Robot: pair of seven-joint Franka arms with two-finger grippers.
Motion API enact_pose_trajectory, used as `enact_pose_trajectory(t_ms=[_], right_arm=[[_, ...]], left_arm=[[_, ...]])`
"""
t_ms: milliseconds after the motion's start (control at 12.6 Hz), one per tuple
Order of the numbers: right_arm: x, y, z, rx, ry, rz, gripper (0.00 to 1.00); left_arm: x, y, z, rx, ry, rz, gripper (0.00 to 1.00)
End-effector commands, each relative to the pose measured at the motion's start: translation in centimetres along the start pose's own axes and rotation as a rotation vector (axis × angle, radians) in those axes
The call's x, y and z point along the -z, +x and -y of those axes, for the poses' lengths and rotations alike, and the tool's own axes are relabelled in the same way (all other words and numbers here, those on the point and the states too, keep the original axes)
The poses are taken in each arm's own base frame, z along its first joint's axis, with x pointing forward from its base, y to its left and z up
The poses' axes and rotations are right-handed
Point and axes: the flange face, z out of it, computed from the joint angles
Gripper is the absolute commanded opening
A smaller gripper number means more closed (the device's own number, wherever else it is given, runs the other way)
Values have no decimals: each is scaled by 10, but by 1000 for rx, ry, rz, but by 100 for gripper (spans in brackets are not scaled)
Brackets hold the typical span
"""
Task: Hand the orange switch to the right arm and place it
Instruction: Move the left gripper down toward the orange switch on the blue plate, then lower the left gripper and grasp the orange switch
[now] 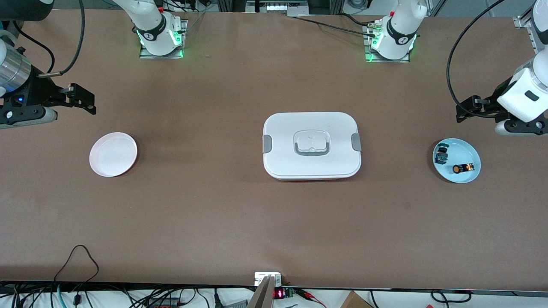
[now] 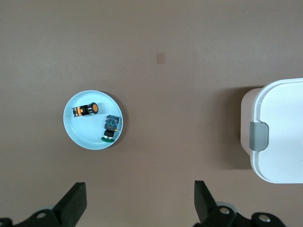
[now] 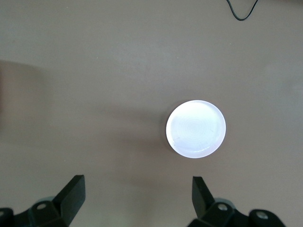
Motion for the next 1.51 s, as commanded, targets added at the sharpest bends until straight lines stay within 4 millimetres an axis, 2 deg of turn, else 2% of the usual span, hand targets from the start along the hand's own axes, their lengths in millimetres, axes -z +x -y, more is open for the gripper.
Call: enact_pose_trajectory(t_ms=[0,159,239,398,557,637,716,796,955,1035,1114,1274,1433], right_arm=[[6,-4,4,-11,8,1,100],[7,-3,4,-11,8,-1,100],[7,-3,4,-11,8,-1,100],[6,-3,1,-17,8,1,100],[5,-3,-2,-18,10,1,100],[5,-3,0,-17,8,-1,100],[7,-2,2,-12,7,-8,100],[6,-2,2,-12,7,-9,100],[6,-2,3,-11,10,-9,100],[6,-2,3,-12,10,-9,100],[6,-2,2,-12,11,-7,100],[6,-2,2,-14,11,-7,100],[6,-2,2,-14,11,-7,100]], left_arm=[[-4,-3,5,7,-3,73,100],[-9,-3,20,33,-3,94,100],[-15,-2,36,60,-7,108,100],[-49,12,68,104,-14,161,100],[-106,29,97,140,-14,250,100],[-140,45,110,142,32,265,100],[-165,53,124,148,60,271,100],[-191,58,131,153,57,299,100],[-224,67,139,158,60,313,100],[-257,70,156,177,51,331,100],[-277,71,168,183,38,329,100],[-311,90,174,119,35,231,100],[-320,86,202,96,12,200,100]])
